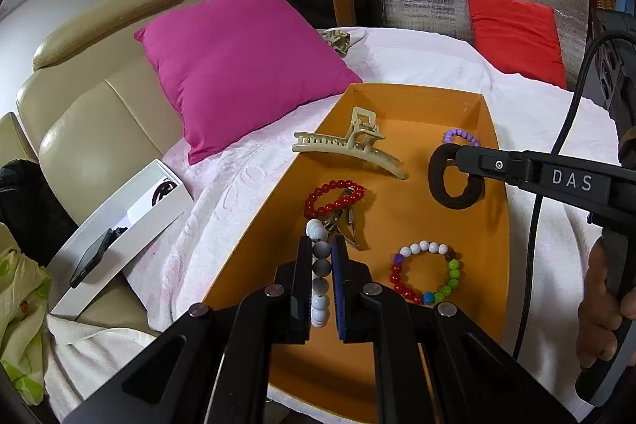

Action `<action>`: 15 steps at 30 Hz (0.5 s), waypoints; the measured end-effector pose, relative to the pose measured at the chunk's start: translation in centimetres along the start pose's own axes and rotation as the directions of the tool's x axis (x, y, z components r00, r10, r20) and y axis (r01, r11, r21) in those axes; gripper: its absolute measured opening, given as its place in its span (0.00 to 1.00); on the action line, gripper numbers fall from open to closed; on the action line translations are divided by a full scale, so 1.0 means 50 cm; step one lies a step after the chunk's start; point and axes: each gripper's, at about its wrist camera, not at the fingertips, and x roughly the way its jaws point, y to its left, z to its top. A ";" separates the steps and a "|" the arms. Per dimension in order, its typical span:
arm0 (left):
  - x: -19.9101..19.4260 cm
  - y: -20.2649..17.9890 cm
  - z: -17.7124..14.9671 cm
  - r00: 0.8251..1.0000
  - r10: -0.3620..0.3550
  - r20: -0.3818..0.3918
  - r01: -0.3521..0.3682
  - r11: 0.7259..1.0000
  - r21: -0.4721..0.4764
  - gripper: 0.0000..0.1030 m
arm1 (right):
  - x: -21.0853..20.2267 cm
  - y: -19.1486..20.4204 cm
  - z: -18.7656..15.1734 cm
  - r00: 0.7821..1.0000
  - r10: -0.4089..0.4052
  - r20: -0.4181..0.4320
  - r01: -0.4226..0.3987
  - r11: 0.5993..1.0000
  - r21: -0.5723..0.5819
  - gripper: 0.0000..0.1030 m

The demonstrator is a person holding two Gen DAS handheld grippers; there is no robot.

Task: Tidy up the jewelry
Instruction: 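Carry the white bracelet and hair tie into the orange box and open both tools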

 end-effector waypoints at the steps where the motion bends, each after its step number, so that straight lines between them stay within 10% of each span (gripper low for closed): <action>1: 0.001 0.000 0.000 1.000 0.002 -0.001 -0.002 1.000 0.002 0.09 | 0.001 -0.001 0.000 1.000 0.002 -0.001 -0.002 1.000 0.002 0.12; 15: 0.008 0.001 -0.001 1.000 0.019 -0.011 -0.019 1.000 -0.003 0.09 | 0.008 -0.006 0.000 1.000 0.010 -0.009 -0.010 1.000 0.016 0.12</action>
